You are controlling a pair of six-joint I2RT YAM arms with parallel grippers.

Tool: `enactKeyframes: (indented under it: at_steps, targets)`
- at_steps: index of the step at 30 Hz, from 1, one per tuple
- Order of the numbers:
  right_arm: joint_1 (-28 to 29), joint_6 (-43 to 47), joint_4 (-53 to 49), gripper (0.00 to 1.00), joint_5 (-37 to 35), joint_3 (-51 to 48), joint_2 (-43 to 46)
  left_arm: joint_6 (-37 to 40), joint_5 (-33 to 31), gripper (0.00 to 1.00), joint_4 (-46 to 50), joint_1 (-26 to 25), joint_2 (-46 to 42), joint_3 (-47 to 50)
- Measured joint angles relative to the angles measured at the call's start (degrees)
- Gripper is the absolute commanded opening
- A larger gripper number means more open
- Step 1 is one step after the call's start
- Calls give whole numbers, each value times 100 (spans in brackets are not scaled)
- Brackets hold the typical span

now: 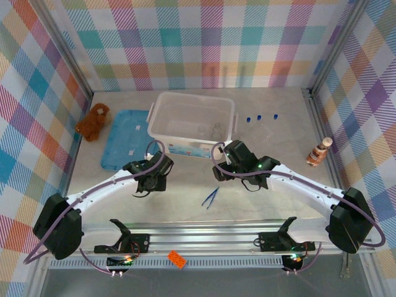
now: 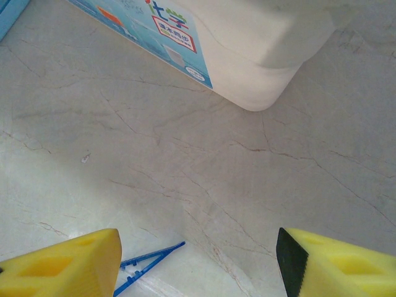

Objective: Organize the chemistry lab equipment

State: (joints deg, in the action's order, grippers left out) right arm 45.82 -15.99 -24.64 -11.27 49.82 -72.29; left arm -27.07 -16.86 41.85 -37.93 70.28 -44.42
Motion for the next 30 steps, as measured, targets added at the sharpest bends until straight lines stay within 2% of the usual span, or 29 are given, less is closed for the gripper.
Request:
enactKeyframes:
  at_steps: [7,16,25,30]
  targets:
    - [0,0,76,69,2,0,0,170,-195,37,710,0,-254,-1176]
    - [0,0,127,69,4,0,0,555,-470,37,1272,22,-7,-3023]
    - [0,0,129,69,50,0,-4,1029,-461,37,1156,240,1364,-4693]
    - [0,0,120,68,90,0,0,1196,-219,37,855,474,2229,-5309]
